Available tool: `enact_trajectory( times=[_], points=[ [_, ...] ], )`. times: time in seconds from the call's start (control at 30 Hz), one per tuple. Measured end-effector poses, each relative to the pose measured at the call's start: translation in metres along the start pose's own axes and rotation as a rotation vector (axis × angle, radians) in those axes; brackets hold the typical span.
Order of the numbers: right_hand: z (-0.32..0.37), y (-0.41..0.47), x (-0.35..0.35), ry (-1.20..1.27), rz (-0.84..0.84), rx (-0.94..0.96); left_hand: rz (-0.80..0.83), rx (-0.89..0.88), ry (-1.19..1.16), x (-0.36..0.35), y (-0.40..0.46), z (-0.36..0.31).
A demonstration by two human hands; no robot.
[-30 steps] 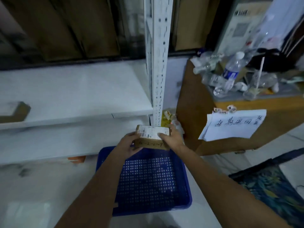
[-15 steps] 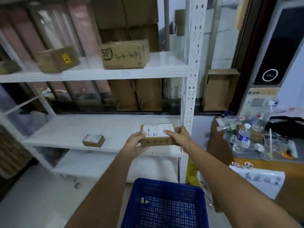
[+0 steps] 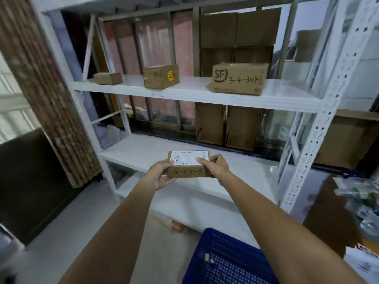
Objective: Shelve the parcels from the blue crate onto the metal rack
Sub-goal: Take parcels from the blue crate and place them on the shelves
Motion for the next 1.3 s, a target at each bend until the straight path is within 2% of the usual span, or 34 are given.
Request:
enact_trajectory(
  times=[0.27, 0.47, 0.73, 0.83, 1.03, 1.17, 1.3],
  points=[
    [0.051, -0.019, -0.19, -0.029, 0.052, 0.006, -0.055, 0.027, -0.033, 0.159, 0.085, -0.082],
    [0.074, -0.026, -0.289, -0.061, 0.075, 0.037, -0.104, 0.066, -0.035, 0.234, 0.137, -0.125],
    [0.084, 0.018, -0.392, -0.032, 0.06, 0.003, -0.119, 0.034, -0.052, 0.271, 0.23, -0.159],
    [0.091, 0.053, -0.439, -0.019, 0.067, 0.004, -0.143, -0.053, 0.063, 0.278, 0.278, -0.178],
    [0.107, 0.14, -0.537, -0.013, 0.108, -0.001, -0.348, -0.117, 0.263, 0.296, 0.396, -0.226],
    [0.105, 0.193, -0.585, -0.03, 0.124, -0.047, -0.358, -0.148, 0.328, 0.306, 0.475, -0.241],
    [0.076, 0.221, -0.617, -0.071, 0.075, -0.099, -0.358, -0.054, 0.353, 0.311, 0.533, -0.227]
  ],
)
Point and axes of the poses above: each hand's wrist, its own y-axis towards the middle knuckle, its own x-axis out of the back of the hand, z = x × y, the point moved 2 cm from there along y, towards the middle knuckle, and after that the axes turned 15 degrees about -z, right-handed, at the moved point
